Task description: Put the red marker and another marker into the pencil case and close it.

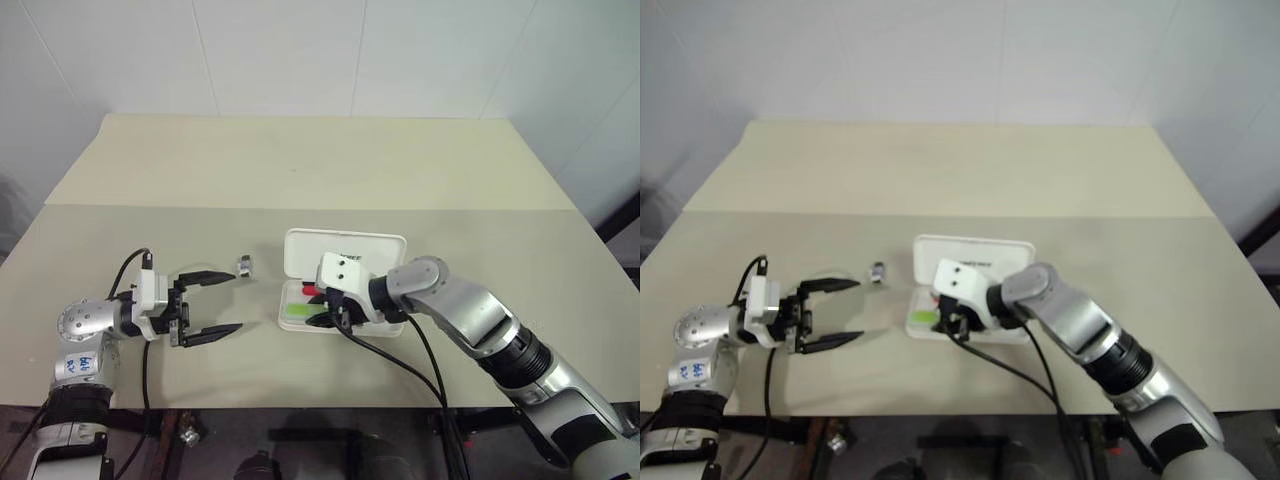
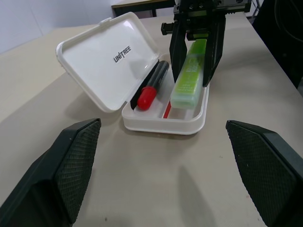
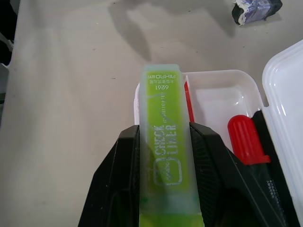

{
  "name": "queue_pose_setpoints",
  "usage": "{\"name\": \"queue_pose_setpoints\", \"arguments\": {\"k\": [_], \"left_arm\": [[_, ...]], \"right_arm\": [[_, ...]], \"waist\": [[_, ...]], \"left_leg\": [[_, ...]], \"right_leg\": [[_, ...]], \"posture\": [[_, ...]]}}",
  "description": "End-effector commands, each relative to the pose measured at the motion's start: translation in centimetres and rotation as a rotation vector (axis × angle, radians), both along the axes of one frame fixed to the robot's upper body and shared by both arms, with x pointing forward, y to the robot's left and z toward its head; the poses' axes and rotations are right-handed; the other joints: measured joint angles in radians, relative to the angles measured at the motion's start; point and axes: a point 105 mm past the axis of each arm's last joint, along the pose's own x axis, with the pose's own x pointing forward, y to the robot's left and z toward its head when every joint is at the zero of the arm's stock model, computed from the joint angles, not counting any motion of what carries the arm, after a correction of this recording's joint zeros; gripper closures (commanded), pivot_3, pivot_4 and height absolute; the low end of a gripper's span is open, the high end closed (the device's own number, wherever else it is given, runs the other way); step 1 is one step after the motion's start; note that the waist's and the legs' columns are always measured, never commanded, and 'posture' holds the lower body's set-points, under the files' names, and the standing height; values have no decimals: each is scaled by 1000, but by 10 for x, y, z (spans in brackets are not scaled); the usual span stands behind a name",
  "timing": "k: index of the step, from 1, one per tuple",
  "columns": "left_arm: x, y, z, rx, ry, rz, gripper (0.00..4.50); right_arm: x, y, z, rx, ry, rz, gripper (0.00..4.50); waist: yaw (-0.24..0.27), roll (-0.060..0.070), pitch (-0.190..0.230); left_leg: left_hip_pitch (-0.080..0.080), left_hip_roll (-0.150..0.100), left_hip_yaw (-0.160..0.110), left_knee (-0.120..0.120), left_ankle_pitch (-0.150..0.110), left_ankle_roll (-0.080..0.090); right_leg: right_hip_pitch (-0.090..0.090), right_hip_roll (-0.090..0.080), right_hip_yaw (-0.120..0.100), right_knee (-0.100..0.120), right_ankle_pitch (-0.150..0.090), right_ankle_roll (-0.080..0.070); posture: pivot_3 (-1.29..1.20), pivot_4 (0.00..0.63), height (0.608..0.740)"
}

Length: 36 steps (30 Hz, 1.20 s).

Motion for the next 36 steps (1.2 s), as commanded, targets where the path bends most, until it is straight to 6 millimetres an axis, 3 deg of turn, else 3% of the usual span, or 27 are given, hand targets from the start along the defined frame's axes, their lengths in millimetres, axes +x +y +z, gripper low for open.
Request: {"name": "queue_pose_setpoints", "arguments": {"k": [1, 7, 8, 16, 23, 32, 36], "left_arm": [[-2, 5, 12, 2, -48, 18, 0], [-3, 5, 13, -1, -50, 26, 0], [-4, 5, 13, 0, -50, 27, 0], [-4, 6, 15, 2, -53, 31, 0], [-4, 4, 15, 1, -53, 31, 0], [-4, 2, 19, -3, -57, 35, 0], [0, 6, 23, -15, -68, 94, 0]], "right_arm": [[2, 5, 8, 12, -39, 28, 3395], [4, 4, 7, 4, -36, 30, 3395], [3, 3, 7, -1, -34, 32, 2670], [-1, 2, 9, 2, -30, 46, 47], [0, 6, 18, 52, -44, 42, 47], [19, -6, 10, 37, -73, -21, 47], [18, -13, 19, 82, -75, -7, 47]], "waist": [[0, 0, 0], [-1, 0, 0], [-1, 0, 0], [0, 0, 0], [0, 0, 0], [0, 0, 0], [0, 0, 0]], "left_leg": [[0, 0, 0, 0, 0, 0], [0, 0, 0, 0, 0, 0], [0, 0, 0, 0, 0, 0], [0, 0, 0, 0, 0, 0], [0, 0, 0, 0, 0, 0], [0, 0, 0, 0, 0, 0], [0, 0, 0, 0, 0, 0]], "right_leg": [[0, 0, 0, 0, 0, 0], [0, 0, 0, 0, 0, 0], [0, 0, 0, 0, 0, 0], [0, 0, 0, 0, 0, 0], [0, 0, 0, 0, 0, 0], [0, 0, 0, 0, 0, 0], [0, 0, 0, 0, 0, 0]], "posture": [[0, 150, 740], [0, 150, 740], [0, 150, 740], [0, 150, 740], [0, 150, 740], [0, 150, 740], [0, 150, 740]]}}
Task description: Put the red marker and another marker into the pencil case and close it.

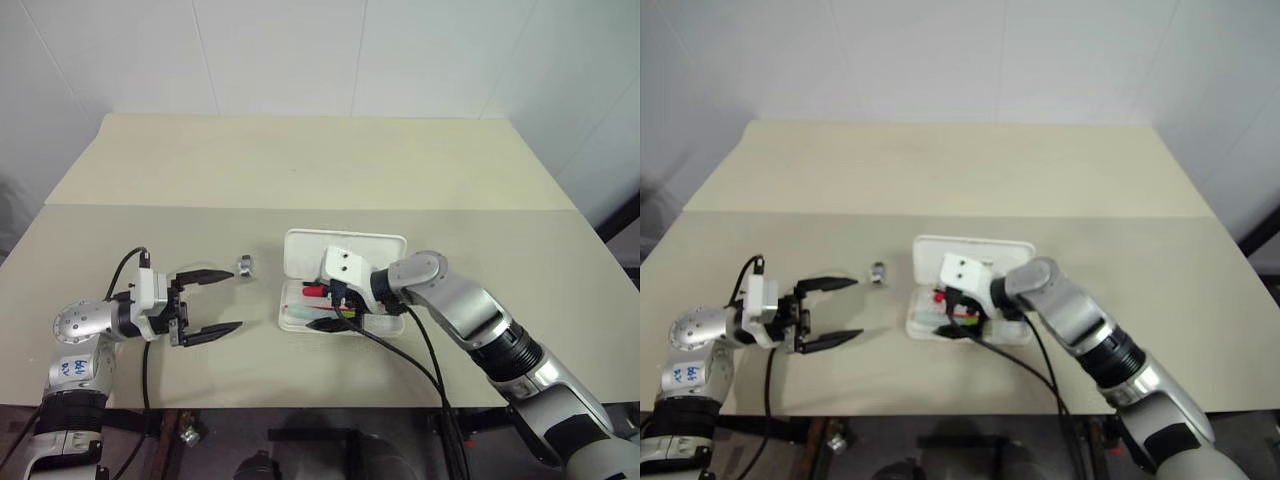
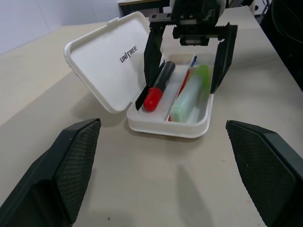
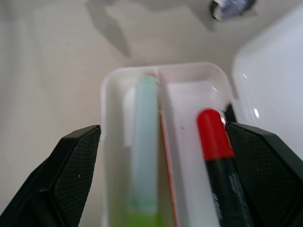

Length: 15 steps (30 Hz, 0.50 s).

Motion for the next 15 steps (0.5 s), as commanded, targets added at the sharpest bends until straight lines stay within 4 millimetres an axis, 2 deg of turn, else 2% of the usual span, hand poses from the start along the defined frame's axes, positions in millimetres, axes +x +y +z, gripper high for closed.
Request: {"name": "queue_pose_setpoints", "arguments": {"k": [1, 6, 12, 15], "left_arm": [[4, 12, 16, -24, -55, 99, 0], [23, 28, 16, -39, -50, 368, 0], [46, 24, 20, -130, -22, 649, 0], [55, 14, 18, -162, 1, 717, 0]], "right_arm": [[-5, -8, 25, 90, -37, 32, 47], [-24, -30, 36, 147, 12, 73, 47], [-39, -57, 45, 232, 59, 89, 47], [-43, -66, 49, 274, 64, 93, 47]], "waist": [[0, 0, 0], [2, 0, 0], [9, 0, 0], [12, 0, 0]], "left_leg": [[0, 0, 0, 0, 0, 0], [0, 0, 0, -1, 0, 0], [1, 0, -1, 0, 0, -1], [2, 0, -1, 0, 0, -1]], "right_leg": [[0, 0, 0, 0, 0, 0], [0, 0, 0, -1, 0, 0], [2, 0, 0, 0, 0, 0], [2, 0, 0, 0, 0, 0]], "posture": [[0, 150, 740], [0, 150, 740], [0, 150, 740], [0, 150, 740]]}}
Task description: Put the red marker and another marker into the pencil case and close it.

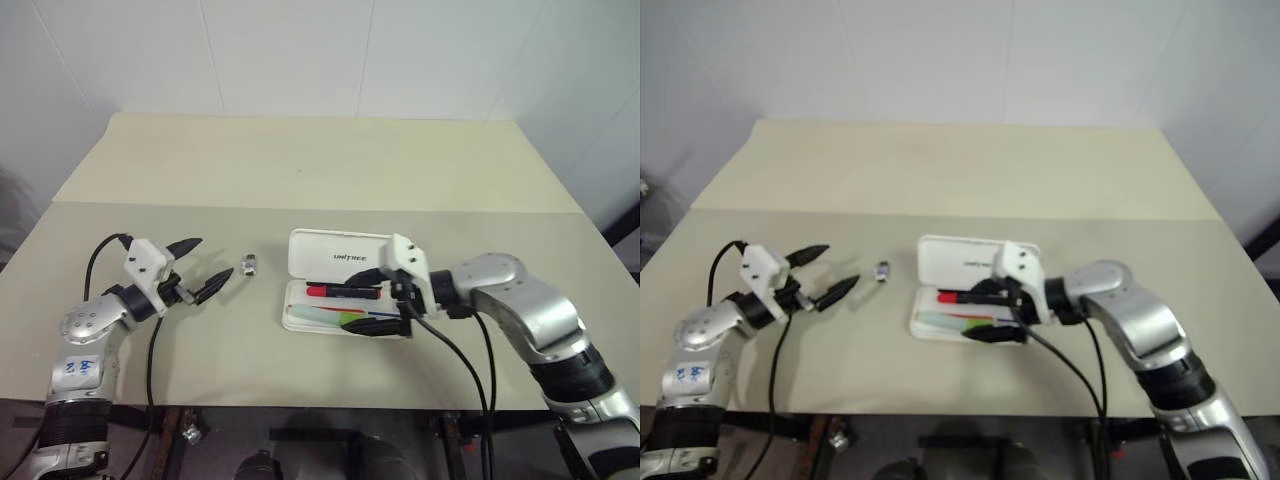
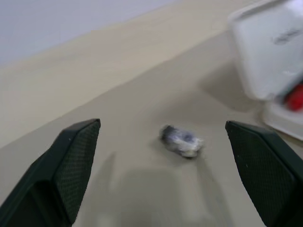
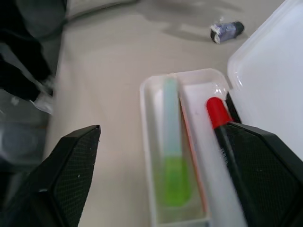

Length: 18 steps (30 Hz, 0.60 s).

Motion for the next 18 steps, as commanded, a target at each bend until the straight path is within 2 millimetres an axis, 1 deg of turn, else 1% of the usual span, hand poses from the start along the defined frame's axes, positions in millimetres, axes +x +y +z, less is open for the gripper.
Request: {"name": "queue_pose_setpoints", "arguments": {"k": [1, 4, 7, 11, 15, 18], "left_arm": [[9, -12, 8, -19, -15, 70, 0], [17, -24, 3, -63, 14, 100, 0], [26, -39, -4, -74, 53, 112, 0], [34, -54, -4, -130, 84, 126, 0], [40, -63, -8, -173, 141, 165, 0], [41, -65, -19, -199, 221, 230, 0]], "right_arm": [[-5, -8, 17, 53, -67, 14, 47], [1, -11, 15, 56, -87, -17, 47], [5, -9, 17, 74, -103, -36, 47], [6, -9, 17, 75, -107, -52, 47], [8, -12, 16, 70, -114, -70, 47], [9, -13, 17, 67, -120, -85, 47]], "waist": [[0, 0, 0], [0, 0, 0], [0, 0, 0], [8, 0, 0], [16, 0, 0], [16, 0, 0]], "left_leg": [[1, 0, 0, 0, 0, 0], [2, 0, 0, 0, 0, -1], [2, 0, 0, 0, 1, -2], [2, 0, 0, 0, 1, -2], [2, 0, 0, 0, 1, -2], [1, -1, 0, 0, 1, -2]], "right_leg": [[0, 0, 0, 0, 0, 0], [0, 0, 0, 1, 0, 0], [1, 0, 0, 2, 0, 0], [1, 0, 0, 1, 0, 0], [1, 0, 0, 1, 0, 0], [1, 0, 0, 1, 0, 0]], "posture": [[0, 150, 740], [0, 150, 740], [0, 150, 740], [0, 150, 740], [0, 150, 740], [0, 150, 740]]}}
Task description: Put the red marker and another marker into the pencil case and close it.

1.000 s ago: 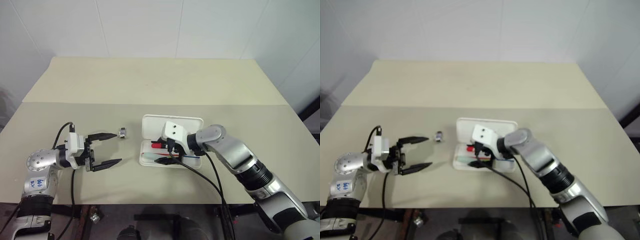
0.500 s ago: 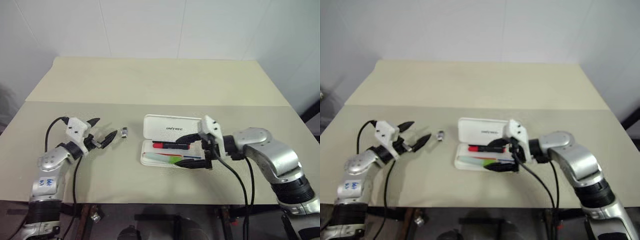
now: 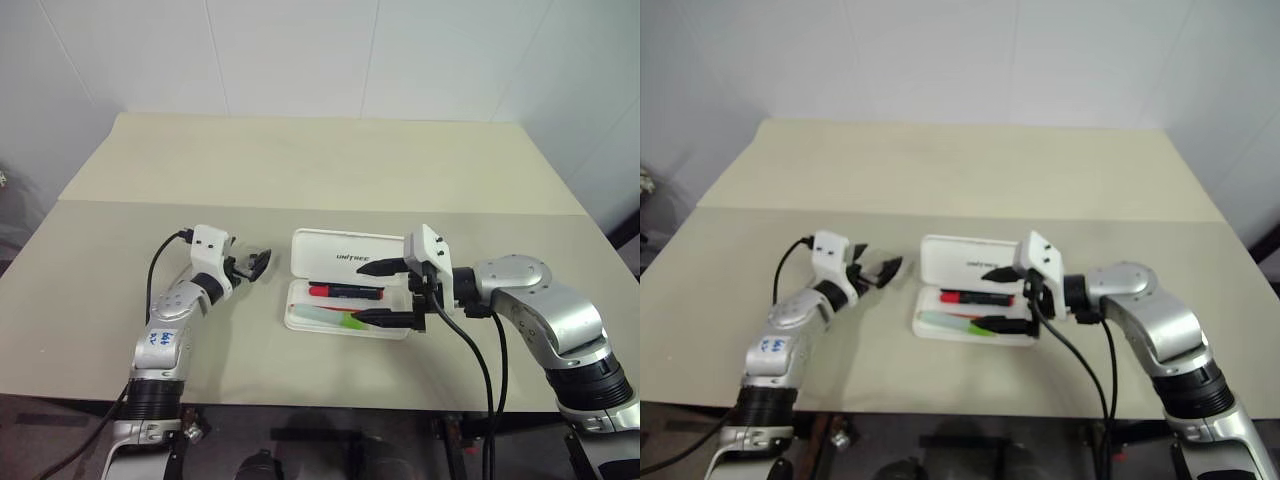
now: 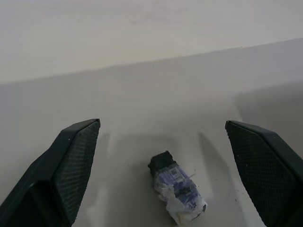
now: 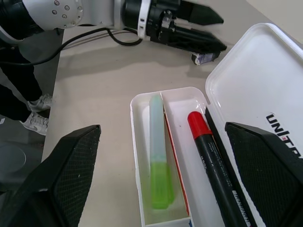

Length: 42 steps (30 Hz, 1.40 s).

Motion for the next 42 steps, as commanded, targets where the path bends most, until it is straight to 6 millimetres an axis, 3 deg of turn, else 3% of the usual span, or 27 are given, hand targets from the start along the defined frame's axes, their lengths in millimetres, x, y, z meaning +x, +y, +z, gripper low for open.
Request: {"name": "queue_pose_setpoints", "arguments": {"k": [1, 16, 19, 30, 34, 42], "left_arm": [[0, -5, 4, -10, 29, 47, 0], [-2, -25, -15, 31, 216, 0, 0], [1, -21, -14, 39, 217, 32, 597], [6, -24, -13, 53, 224, 5, 4114], [8, -22, -5, 63, 182, -2, 4117], [4, -10, 36, 130, -50, -109, 4117]], "right_arm": [[2, -6, 10, 12, -48, -28, 47], [4, -9, 12, 18, -48, -49, 47], [4, -12, 12, 21, -49, -61, 0], [8, -23, 15, 18, -70, -111, 0], [11, -29, 17, 18, -79, -138, 0], [4, -41, 27, 119, -92, -124, 0]], "waist": [[0, 0, 0], [3, 0, 0], [5, 0, 0], [24, 0, 0], [24, 0, 0], [21, 0, 0]], "left_leg": [[0, 0, 0, 0, 0, 0], [1, 0, -1, 1, 0, 0], [0, -1, -1, 2, 0, 0], [0, -1, -2, 5, 0, 0], [0, -1, -2, 7, 0, 0], [0, -1, -2, 8, 0, 1]], "right_leg": [[0, 0, 0, 0, 0, 0], [1, 0, 0, 0, 0, 0], [2, 0, 0, 0, 0, 0], [2, 0, 0, 0, 0, 0], [2, 0, 0, 0, 0, 0], [2, 0, 0, 0, 0, 0]], "posture": [[0, 150, 740], [0, 150, 740], [0, 150, 740], [0, 150, 740], [0, 150, 740], [0, 150, 740]]}}
